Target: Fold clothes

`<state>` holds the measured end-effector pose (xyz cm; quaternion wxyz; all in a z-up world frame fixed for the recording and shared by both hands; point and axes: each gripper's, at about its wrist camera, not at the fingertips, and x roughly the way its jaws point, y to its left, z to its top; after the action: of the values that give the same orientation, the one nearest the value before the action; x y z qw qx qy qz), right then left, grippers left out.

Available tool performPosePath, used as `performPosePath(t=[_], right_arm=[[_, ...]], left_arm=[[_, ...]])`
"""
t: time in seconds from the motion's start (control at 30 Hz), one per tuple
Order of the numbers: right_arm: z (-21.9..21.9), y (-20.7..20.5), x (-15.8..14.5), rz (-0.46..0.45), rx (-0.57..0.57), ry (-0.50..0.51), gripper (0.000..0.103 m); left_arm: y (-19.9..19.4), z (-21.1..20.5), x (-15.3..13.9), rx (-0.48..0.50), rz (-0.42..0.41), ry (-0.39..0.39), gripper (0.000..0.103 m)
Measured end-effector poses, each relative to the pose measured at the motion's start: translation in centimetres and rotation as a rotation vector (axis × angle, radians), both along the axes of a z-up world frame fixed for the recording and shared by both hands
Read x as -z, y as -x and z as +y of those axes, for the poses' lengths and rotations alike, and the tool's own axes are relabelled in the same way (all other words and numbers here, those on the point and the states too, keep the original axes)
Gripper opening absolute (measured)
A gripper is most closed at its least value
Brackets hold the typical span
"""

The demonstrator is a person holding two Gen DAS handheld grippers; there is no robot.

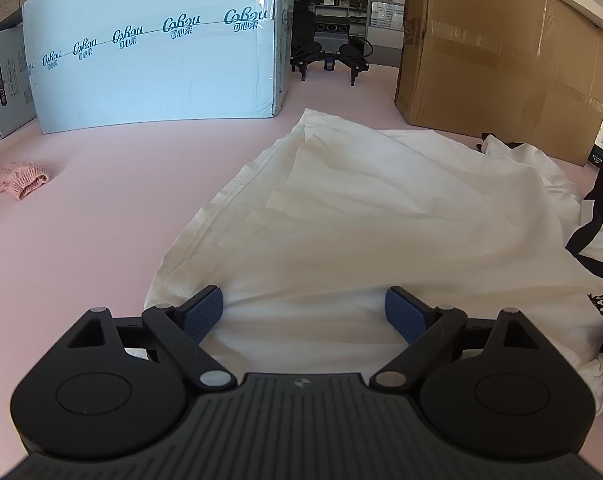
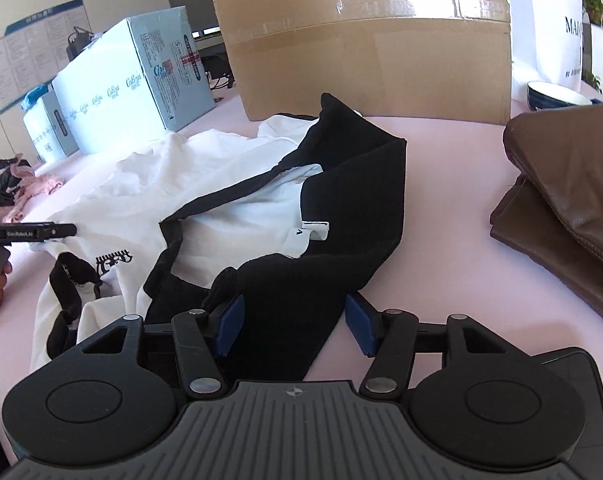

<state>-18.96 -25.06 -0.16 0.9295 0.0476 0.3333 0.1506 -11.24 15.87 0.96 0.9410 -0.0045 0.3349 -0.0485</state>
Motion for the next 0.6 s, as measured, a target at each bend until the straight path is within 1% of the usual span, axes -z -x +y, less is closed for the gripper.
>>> performPosePath(t=[0.03, 0.07, 0.13, 0.2, 0.27, 0.33, 0.43, 0.5, 0.53, 0.57, 0.6], right_arm=[[0.2, 0.2, 0.0, -0.008, 0.003, 0.024, 0.016], [0.0, 0.5, -0.1, -0.007, 0.006, 0.015, 0.01], [-0.5, 0.9, -0.2, -0.009, 0.029, -0.007, 0.009], [-0.7, 1.7, -0.5, -0.024, 0.068, 0.006, 0.007], [-1.1, 2.7, -1.1, -0.036, 0.089, -0.005, 0.007], [-1.0, 3.7, -1.6, -0.045, 0.087, -0.001, 0.007], [-0.4, 4.5, -1.5, -0.038, 0.065, 0.043, 0.007], [0.1, 4.0, -0.9, -0.002, 0.064, 0.092, 0.009], [0.1, 3.6, -0.9, 0.007, 0.071, 0.107, 0.016], [0.0, 3.1, -1.1, 0.011, 0.089, 0.112, 0.029], [-0.1, 2.7, -1.4, 0.009, 0.107, 0.112, 0.036]], left_arm=[[0.0, 0.0, 0.0, 0.0, 0.0, 0.0, 0.088], [0.0, 0.0, 0.0, 0.0, 0.0, 0.0, 0.088], [0.0, 0.1, 0.0, 0.001, -0.001, -0.001, 0.088], [0.0, 0.1, 0.0, 0.001, -0.001, -0.001, 0.088], [0.0, 0.1, 0.0, 0.001, -0.001, -0.002, 0.088], [0.0, 0.1, 0.0, 0.002, -0.001, -0.004, 0.088], [0.0, 0.0, 0.0, 0.003, 0.0, -0.009, 0.088], [0.0, 0.0, 0.0, 0.004, 0.0, -0.012, 0.088], [0.0, 0.0, 0.0, 0.004, 0.0, -0.011, 0.088], [0.0, 0.1, 0.0, 0.004, 0.0, -0.01, 0.088], [0.0, 0.1, 0.0, 0.004, 0.0, -0.01, 0.088]])
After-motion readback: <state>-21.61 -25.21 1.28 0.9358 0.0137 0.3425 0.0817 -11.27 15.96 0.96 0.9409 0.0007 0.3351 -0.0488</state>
